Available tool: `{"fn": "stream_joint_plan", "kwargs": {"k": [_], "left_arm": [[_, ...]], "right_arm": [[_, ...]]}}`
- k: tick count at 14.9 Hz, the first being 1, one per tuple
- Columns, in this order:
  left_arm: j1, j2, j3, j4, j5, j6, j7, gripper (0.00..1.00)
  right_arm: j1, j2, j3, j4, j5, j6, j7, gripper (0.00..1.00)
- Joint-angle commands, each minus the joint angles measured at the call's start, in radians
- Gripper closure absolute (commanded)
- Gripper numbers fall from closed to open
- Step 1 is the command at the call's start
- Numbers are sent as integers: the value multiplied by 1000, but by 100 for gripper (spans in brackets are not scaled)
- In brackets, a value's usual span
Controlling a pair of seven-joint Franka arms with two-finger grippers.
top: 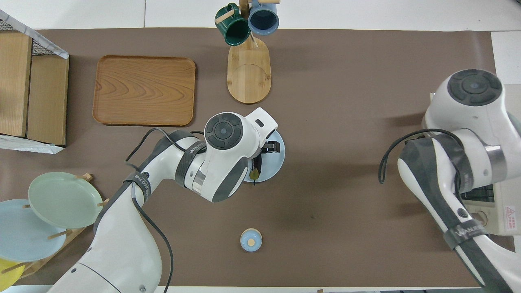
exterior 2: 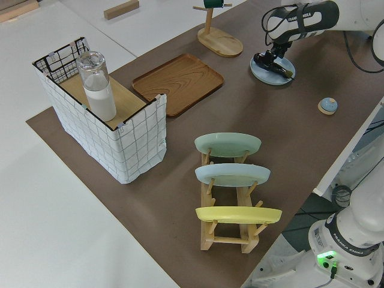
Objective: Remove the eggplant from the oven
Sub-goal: 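Grasp the purple eggplant with the left gripper and lift it, then carry the eggplant to the wooden tray and release it with the left gripper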
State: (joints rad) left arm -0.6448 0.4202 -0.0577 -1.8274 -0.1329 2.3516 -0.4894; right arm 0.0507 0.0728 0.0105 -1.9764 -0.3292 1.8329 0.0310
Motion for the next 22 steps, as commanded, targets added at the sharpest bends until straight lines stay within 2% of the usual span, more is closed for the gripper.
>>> {"fn": "stream_joint_plan", "kwargs": {"k": [1,5,6,7,8,10,11,14,16,18,20,21,22], "left_arm": [[-16,-9,19,-38,-5,29,0,4],[-16,-11,19,-41,-5,31,0,9],[-16,-9,19,-41,-5,31,0,14],[-16,-11,19,-41,-5,31,0,25],[-16,-11,18,-41,-5,31,0,42],[-16,-11,18,-39,-5,29,2,84],[-16,-11,18,-39,-5,23,3,100],[-4,-20,19,-29,-5,6,6,100],[19,-50,24,11,-5,-76,14,100],[94,-76,24,83,-5,-179,32,100],[195,-58,22,216,-7,-318,110,100],[248,-43,22,255,-8,-343,150,100],[293,-34,22,266,-4,-344,179,100]], "right_arm": [[-60,-16,-11,10,-54,-13,-86,92],[-66,-73,-11,10,-42,-67,-134,90],[-66,-77,-9,10,-41,-78,-137,88],[-68,-91,-9,8,-34,-80,-147,86],[-72,-93,-12,8,-1,-78,-172,86],[-87,-96,-12,8,62,-81,-189,83],[-88,-109,-12,8,62,-83,-192,83],[-100,-117,-12,-7,74,-69,-197,79],[-92,-120,-12,-7,90,-67,-192,78],[-91,-122,-11,2,91,-78,-194,73],[-98,-131,-11,14,145,-81,-195,64],[-100,-142,-12,19,175,-83,-195,58],[-103,-152,-14,22,200,-92,-194,47]]}}
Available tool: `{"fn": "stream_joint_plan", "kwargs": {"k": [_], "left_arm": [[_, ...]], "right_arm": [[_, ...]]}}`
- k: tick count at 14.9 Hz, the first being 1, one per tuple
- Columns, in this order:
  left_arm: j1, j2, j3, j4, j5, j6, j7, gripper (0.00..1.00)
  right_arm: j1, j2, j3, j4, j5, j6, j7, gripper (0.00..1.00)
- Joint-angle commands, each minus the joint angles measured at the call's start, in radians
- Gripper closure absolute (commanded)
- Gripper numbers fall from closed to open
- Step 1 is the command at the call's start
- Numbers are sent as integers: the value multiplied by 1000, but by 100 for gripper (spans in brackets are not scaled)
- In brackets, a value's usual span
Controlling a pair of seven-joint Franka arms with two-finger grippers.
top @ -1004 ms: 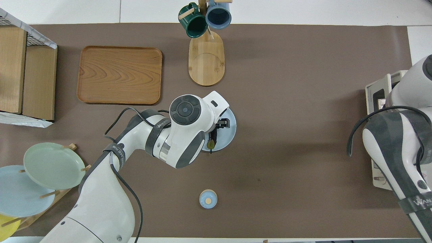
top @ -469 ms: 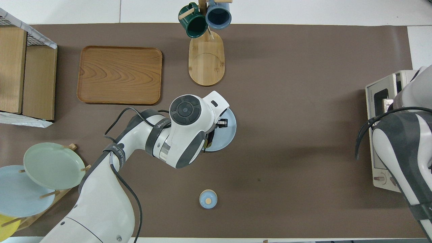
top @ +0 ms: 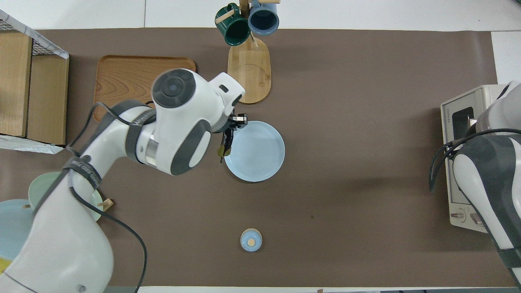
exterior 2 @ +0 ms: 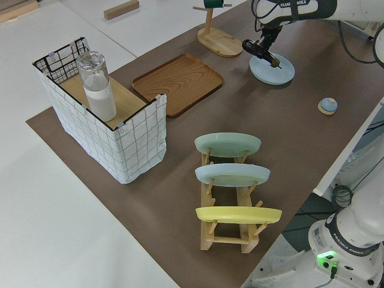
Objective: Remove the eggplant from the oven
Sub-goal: 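Carry the eggplant to the wooden tray and release it with the left gripper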
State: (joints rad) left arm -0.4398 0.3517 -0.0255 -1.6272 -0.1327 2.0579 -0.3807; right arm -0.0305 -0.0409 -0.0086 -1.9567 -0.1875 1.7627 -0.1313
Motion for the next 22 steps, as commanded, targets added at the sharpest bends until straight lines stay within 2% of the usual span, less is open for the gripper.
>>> {"fn": "stream_joint_plan", "kwargs": {"k": [1,2,5,8,10,11,18,19,20,22], "left_arm": [[134,41,-10,66,-2,-42,115,100],[176,42,-10,66,-4,-38,175,100],[277,85,-8,72,-4,-12,307,100],[319,163,-8,73,19,114,344,100],[325,190,-8,69,65,175,345,100],[325,197,-8,67,67,197,345,100],[309,207,-8,53,91,235,352,100],[309,207,-8,55,96,228,350,29],[308,207,-8,62,96,216,352,0],[308,205,-8,81,99,182,352,0]], "right_arm": [[-28,-51,6,10,78,-35,-28,36],[-34,-60,6,21,107,-42,-28,1],[-32,-65,9,42,146,-55,-19,0],[-31,-47,13,85,152,-74,1,0],[-28,31,12,210,152,-181,2,0],[-28,39,10,229,151,-187,2,0],[4,36,-24,233,154,-183,33,0],[4,36,-25,231,154,-183,32,0],[4,36,-27,231,154,-183,32,0],[4,36,-27,233,154,-183,30,0]]}}
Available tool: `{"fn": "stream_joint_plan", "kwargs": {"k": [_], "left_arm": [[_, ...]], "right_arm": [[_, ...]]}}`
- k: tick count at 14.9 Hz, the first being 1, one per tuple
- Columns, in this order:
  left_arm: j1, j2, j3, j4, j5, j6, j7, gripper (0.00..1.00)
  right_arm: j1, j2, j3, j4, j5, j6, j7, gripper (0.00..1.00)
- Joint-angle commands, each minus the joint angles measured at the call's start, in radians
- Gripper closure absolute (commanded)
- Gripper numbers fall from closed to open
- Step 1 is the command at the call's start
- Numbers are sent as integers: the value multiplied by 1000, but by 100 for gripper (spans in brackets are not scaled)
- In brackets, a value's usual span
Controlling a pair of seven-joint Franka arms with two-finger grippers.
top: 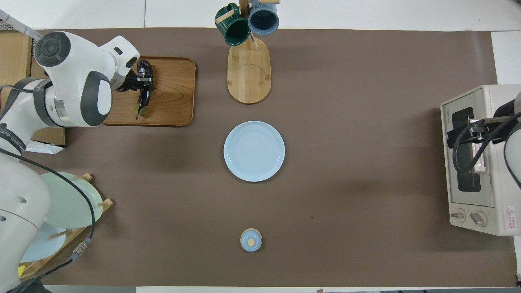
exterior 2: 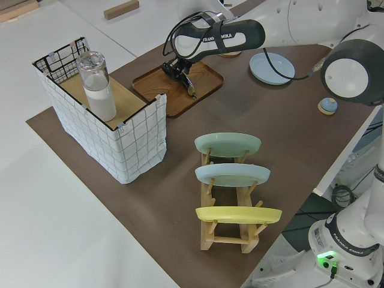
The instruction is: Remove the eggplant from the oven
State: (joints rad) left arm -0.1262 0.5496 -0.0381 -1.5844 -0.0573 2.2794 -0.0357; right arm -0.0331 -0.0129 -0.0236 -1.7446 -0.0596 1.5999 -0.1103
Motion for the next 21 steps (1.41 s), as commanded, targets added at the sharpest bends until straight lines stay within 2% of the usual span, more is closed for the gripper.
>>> {"fn": "stream_joint_plan", "kwargs": {"k": [1,2,6,15,18,21], "left_arm": [[-6,0,4,46,24,-70,7,0],[-6,-11,3,49,19,-96,5,0],[8,-157,1,50,10,-242,-48,0],[28,-489,12,43,19,-694,-89,0],[28,-545,12,35,19,-810,-90,0],[26,-574,12,-1,17,-845,-92,0]], "right_arm": [[7,8,-12,20,26,-20,9,0],[7,7,-12,20,27,-20,9,0],[9,-2,-13,25,32,-20,7,0],[7,-2,-15,28,32,-20,9,0],[4,-2,-13,28,32,-20,11,0],[1,-5,-13,27,30,-20,11,0]]}}
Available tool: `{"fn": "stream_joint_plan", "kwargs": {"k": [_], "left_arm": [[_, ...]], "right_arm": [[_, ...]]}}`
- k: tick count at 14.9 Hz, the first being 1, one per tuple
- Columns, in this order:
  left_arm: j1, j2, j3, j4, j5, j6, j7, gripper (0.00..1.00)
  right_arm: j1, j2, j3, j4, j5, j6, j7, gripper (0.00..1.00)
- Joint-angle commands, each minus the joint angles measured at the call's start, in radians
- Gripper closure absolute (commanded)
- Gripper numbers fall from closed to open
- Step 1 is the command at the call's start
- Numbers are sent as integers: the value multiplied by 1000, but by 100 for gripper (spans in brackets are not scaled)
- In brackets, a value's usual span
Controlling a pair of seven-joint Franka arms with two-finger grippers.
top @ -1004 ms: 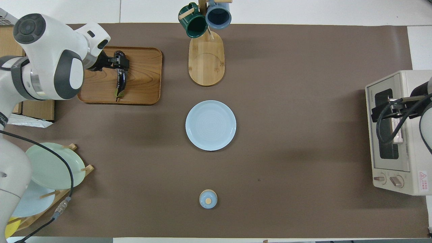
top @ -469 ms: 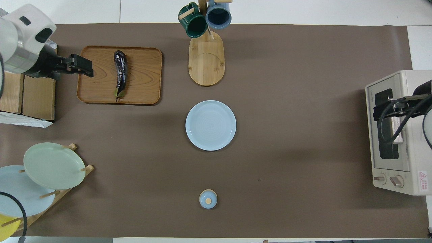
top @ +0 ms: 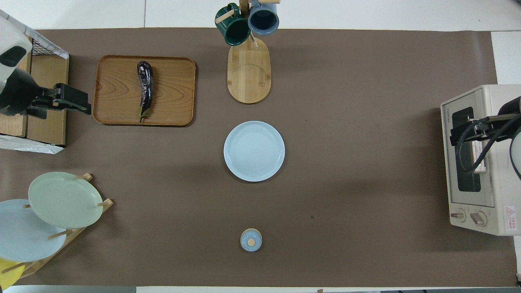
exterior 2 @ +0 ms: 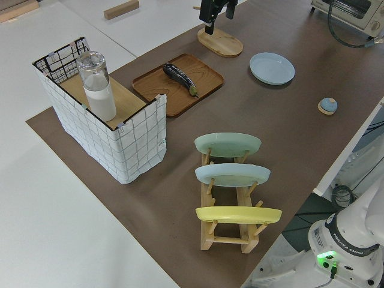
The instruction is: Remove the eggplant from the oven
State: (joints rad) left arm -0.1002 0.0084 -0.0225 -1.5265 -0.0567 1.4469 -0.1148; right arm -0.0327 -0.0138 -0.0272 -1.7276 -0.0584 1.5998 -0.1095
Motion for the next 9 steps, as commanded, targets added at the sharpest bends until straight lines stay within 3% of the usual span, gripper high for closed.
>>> {"fn": "stream_joint_plan", "kwargs": {"k": [1,3,9], "left_arm": [[2,-50,-4,-88,17,-11,-13,0],[8,-74,-5,-141,17,4,-14,0],[42,-51,-36,-89,18,61,-6,0]], "right_arm": [[2,-9,-8,6,29,-21,10,0],[2,-9,-8,5,31,-23,10,0],[4,-12,-8,0,29,-23,10,0]]}}
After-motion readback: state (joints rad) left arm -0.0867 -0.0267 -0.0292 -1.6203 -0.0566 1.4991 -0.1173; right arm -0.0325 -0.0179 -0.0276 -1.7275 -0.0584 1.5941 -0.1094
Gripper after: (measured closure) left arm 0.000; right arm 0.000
